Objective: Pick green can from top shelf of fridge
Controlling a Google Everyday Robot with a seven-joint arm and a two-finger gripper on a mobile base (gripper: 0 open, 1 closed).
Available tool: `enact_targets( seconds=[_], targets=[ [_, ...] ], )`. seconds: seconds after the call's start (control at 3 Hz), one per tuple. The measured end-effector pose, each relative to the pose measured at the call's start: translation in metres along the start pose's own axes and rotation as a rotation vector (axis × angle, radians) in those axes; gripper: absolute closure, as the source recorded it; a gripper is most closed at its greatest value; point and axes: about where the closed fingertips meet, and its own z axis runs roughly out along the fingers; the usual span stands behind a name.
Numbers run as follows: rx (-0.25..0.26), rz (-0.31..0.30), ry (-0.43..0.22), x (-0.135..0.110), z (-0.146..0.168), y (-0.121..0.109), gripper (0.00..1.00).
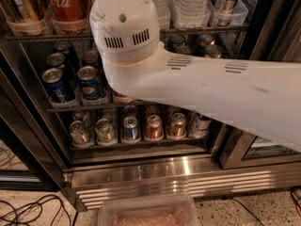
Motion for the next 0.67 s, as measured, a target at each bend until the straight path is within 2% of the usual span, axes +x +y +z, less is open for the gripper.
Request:
enact_targets(
  seconds=[0.67],
  targets=[
    [0.003,-0.004,0.015,-0.0020,0.0010,-0.0002,1.00]
  ],
)
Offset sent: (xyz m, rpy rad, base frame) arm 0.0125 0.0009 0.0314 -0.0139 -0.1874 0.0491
